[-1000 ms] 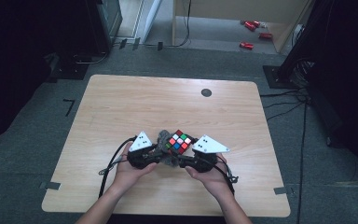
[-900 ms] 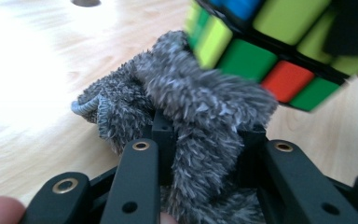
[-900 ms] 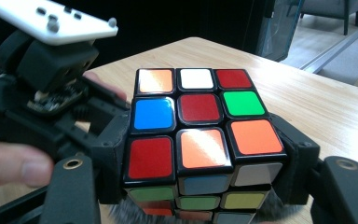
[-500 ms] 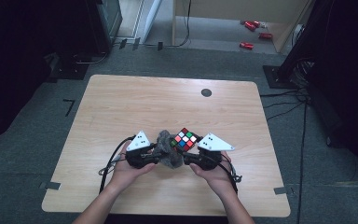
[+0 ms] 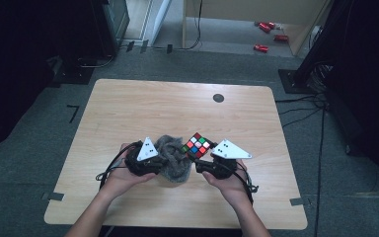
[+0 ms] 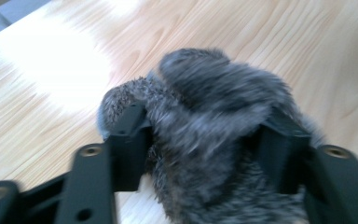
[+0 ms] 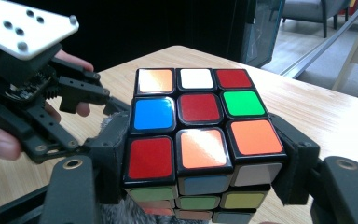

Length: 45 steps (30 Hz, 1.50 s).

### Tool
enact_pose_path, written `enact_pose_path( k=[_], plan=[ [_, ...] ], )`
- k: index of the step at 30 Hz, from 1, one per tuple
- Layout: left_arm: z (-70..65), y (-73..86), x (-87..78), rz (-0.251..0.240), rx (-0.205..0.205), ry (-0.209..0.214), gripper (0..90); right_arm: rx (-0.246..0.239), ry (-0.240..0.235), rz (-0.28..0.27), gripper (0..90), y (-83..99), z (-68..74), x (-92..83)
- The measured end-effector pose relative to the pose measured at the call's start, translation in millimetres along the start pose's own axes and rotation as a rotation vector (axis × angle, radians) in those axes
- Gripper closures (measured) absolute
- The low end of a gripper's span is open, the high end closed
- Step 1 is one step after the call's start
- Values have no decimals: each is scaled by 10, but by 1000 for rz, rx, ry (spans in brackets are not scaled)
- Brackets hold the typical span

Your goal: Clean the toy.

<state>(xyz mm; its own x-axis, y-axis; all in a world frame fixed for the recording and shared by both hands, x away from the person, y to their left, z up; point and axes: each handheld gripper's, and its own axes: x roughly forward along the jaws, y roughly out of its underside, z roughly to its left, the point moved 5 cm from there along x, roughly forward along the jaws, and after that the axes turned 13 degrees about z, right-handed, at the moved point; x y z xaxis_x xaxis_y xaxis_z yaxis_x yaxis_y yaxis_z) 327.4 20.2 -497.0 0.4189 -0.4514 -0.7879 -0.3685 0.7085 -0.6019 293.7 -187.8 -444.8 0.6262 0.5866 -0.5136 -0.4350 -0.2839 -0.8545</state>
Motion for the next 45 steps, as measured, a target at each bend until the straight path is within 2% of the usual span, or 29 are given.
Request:
enact_pose_path(
  k=[2, 3, 4, 10, 12, 14, 19, 20, 24, 26, 28, 29, 30, 31, 32, 33, 34, 37, 40, 43, 45],
  plan=[
    [21, 59, 30, 12, -14, 62, 551, -2, 1, 1, 346, 4, -3, 3],
    [21, 59, 30, 12, -14, 62, 665, -2, 1, 1, 346, 4, -3, 3],
    [20, 103, 59, 19, -12, 94, 679, -8, 6, 3, 346, 7, -2, 8],
    [25, 153, 163, 54, -7, 75, 685, -8, 2, 8, 346, 18, 4, 25],
    [34, 193, 237, 80, -25, 94, 621, -12, 2, 11, 346, 27, 11, 35],
    [41, 201, 247, 80, -33, 99, 586, -12, -2, 14, 346, 33, 16, 43],
    [103, 188, 165, 48, -53, 106, 503, -10, -2, 15, 346, 34, 14, 44],
    [141, 179, 106, 34, -56, 88, 414, -9, 0, 12, 346, 29, 7, 38],
    [253, 179, -30, -6, -84, 77, 281, -6, 2, 11, 346, 24, 2, 30],
    [283, 182, -71, -19, -90, 68, 239, -6, 2, 11, 346, 22, 4, 29],
    [351, 160, -202, -86, -108, 51, 204, -3, 2, 9, 346, 14, 10, 25],
    [351, 160, -202, -86, -108, 51, 198, -3, 1, 6, 346, 7, 13, 22],
    [351, 116, -283, -139, -113, 57, 195, -2, 0, 5, 346, 0, 20, 19],
    [351, 116, -283, -139, -113, 57, 194, -2, 0, 5, 346, 0, 20, 19],
    [328, 77, -324, -176, -109, 64, 194, -4, 1, 3, 346, -8, 27, 15],
    [272, 22, -356, -210, -90, 73, 192, -4, -2, -1, 346, -24, 48, 8],
    [272, 22, -356, -210, -90, 73, 187, -5, -4, -1, 346, -31, 59, 5],
    [143, -53, -334, -232, -45, 86, 184, -8, -3, -3, 346, -45, 79, 0],
    [22, -92, -241, -220, -6, 87, 182, -4, -7, -6, 346, -64, 112, -5],
    [-76, -127, -137, -211, 1, 103, 182, 0, -11, -4, 346, -66, 129, -1],
    [-170, -179, -79, -229, 8, 108, 183, 4, -14, -2, 346, -69, 154, 14]
  ],
)
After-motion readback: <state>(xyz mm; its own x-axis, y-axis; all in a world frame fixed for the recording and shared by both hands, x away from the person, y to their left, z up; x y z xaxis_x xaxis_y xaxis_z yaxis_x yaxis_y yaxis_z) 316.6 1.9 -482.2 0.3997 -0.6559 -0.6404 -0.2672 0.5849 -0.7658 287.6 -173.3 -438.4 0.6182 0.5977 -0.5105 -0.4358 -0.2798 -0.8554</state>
